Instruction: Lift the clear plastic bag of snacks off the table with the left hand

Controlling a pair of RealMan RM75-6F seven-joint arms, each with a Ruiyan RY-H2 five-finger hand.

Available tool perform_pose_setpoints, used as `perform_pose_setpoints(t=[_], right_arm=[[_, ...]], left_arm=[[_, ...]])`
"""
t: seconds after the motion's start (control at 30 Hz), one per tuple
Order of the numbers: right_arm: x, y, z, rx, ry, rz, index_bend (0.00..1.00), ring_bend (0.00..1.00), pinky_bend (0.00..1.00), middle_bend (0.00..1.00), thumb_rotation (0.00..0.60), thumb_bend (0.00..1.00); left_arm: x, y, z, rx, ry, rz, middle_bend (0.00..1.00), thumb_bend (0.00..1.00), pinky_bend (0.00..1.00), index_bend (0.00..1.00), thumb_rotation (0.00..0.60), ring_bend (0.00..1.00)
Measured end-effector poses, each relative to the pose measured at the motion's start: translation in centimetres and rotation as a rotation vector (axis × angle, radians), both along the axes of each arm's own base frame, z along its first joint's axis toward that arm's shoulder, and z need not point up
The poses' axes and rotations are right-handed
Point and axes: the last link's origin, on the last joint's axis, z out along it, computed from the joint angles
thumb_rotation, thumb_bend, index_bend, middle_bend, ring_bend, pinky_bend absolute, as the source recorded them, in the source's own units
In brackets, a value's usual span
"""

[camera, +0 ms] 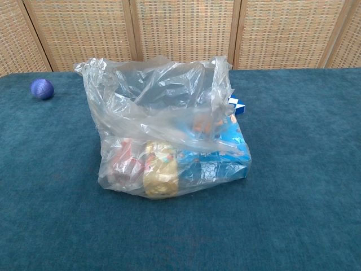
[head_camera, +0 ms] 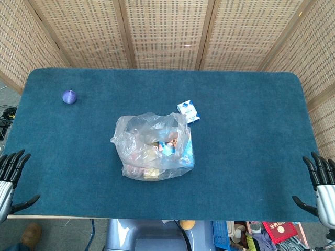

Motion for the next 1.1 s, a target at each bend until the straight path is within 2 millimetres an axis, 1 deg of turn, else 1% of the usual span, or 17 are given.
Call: perform_pose_setpoints(t=[0.33,0.43,0.53,0.63,0.73,0.97,1.1], right_arm=[[0.0,-0.3,-0.5,0.021,-0.007,0.003,0.0,0.0,0.0,0.0,0.6,0.0],[0.3,-1.0,-0.9,0.037,-0.034,0.023,0.0,0.0,0.0,0.0,0.6,0.0],[0.6,-2.6,-1.5,0.067,-0.044,0.058,0.0,0.0,0.0,0.0,0.6,0.0],[1.2,-4.9,-2.3,0.101,-0.059,0.111,0.0,0.0,0.0,0.0,0.6,0.0],[2.2,-7.8,-3.2,0.144,-0.094,0.171,0.0,0.0,0.0,0.0,0.6,0.0],[5.7,-15.1,-5.5,0.273,-0.173,0.278,0.0,0.0,0.0,0.0,0.6,0.0],[7.8,-18.7,-6.8,0.314,-0.186,0.317,0.0,0.0,0.0,0.0,0.6,0.0]], left_arm=[[-0.1,0.2,0.0,0.004,-0.007,0.005,0.0,0.13,0.0,0.0,0.6,0.0],[-0.1,0.3,0.1,0.008,-0.009,0.007,0.0,0.13,0.0,0.0,0.6,0.0],[-0.1,0.5,0.2,0.013,-0.012,0.013,0.0,0.13,0.0,0.0,0.6,0.0],[-0.1,0.7,0.2,0.017,-0.011,0.021,0.0,0.13,0.0,0.0,0.6,0.0],[-0.1,1.0,0.1,0.021,-0.009,0.031,0.0,0.13,0.0,0.0,0.6,0.0],[0.0,1.5,-0.3,0.029,0.007,0.053,0.0,0.14,0.0,0.0,0.6,0.0],[-0.3,2.2,-0.7,0.028,0.015,0.087,0.0,0.13,0.0,0.0,0.6,0.0]])
